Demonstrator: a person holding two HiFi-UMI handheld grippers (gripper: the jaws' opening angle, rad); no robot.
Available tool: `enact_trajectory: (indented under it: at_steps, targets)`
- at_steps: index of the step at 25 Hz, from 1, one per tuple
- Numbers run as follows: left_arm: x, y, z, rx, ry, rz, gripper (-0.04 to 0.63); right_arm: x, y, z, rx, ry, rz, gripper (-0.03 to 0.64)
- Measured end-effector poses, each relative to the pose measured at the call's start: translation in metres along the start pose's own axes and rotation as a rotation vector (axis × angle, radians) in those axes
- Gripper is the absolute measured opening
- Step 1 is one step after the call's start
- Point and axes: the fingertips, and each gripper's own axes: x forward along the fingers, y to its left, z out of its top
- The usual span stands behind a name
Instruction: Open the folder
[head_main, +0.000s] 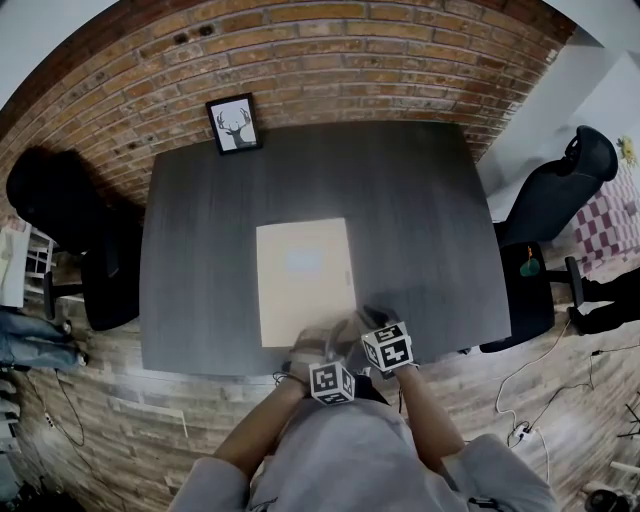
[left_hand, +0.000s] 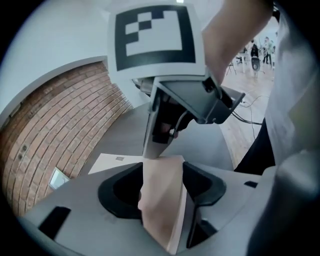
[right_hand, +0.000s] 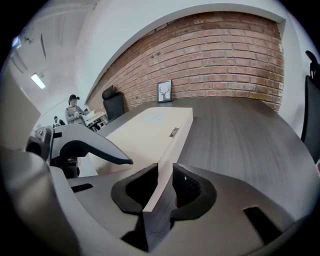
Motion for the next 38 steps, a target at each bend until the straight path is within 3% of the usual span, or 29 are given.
enact_trajectory:
  at_steps: [7, 14, 30, 38]
  targets:
    - [-0.010, 0.003, 0.007, 0.020, -0.037, 0.027, 0.222, 0.000, 0.000, 0.000, -0.008, 0.003, 0.005, 0.064]
    - [-0.018, -0.005, 0.011, 0.014, -0.064, 0.048, 0.051, 0.001, -0.002, 0.000, 0.004, 0.009, 0.014, 0.064]
    - [-0.048, 0.029, 0.020, -0.210, -0.188, 0.180, 0.006, 0.004, 0.005, 0.001, -0.033, 0.041, 0.049, 0.054]
    - [-0.070, 0.046, 0.026, -0.262, -0.263, 0.287, 0.004, 0.007, 0.007, 0.000, -0.067, 0.086, 0.060, 0.054]
